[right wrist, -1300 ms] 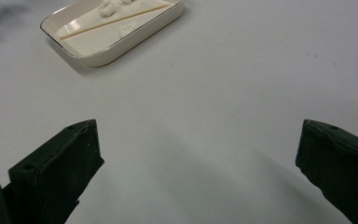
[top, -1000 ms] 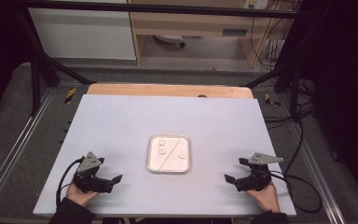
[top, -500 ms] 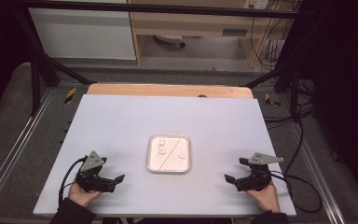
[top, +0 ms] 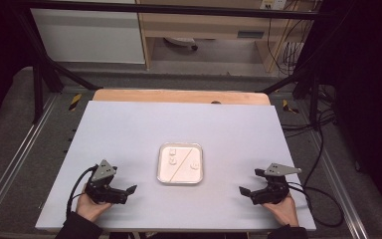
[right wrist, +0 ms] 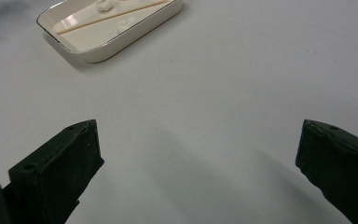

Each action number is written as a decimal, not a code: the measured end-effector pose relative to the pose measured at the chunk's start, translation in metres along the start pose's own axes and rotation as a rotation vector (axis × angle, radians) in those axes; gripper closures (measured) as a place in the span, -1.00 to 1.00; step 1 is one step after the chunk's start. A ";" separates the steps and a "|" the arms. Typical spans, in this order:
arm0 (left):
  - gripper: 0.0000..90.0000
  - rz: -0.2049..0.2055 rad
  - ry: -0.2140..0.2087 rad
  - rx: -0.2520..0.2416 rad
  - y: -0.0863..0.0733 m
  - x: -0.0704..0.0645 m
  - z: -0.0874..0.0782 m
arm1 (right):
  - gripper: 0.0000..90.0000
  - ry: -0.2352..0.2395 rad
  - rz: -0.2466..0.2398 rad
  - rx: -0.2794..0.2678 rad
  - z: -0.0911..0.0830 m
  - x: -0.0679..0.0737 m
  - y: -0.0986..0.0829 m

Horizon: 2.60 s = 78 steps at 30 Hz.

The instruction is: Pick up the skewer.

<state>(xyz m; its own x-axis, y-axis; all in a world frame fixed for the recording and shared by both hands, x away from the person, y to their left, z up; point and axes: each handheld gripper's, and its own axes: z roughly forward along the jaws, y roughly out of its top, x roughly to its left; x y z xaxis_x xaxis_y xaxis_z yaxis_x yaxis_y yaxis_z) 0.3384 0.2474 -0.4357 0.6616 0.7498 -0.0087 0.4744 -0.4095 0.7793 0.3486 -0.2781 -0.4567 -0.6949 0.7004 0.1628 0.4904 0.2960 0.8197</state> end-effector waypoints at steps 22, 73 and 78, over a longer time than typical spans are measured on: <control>-0.94 0.033 -0.001 0.020 0.029 -0.025 0.015 | -0.98 0.000 0.004 0.004 0.000 0.001 0.000; 0.28 0.042 -0.010 0.154 0.090 -0.084 0.101 | -0.98 0.011 -0.006 0.012 0.002 0.001 0.000; 0.40 0.025 0.012 0.174 0.090 -0.087 0.106 | -0.98 0.011 -0.007 0.012 0.002 0.001 0.000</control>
<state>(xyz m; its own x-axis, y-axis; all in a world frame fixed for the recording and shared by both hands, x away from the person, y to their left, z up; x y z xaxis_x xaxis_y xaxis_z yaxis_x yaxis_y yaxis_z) 0.3852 0.0904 -0.4318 0.6681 0.7439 0.0179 0.5518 -0.5115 0.6587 0.3490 -0.2765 -0.4581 -0.7042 0.6909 0.1635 0.4919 0.3087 0.8141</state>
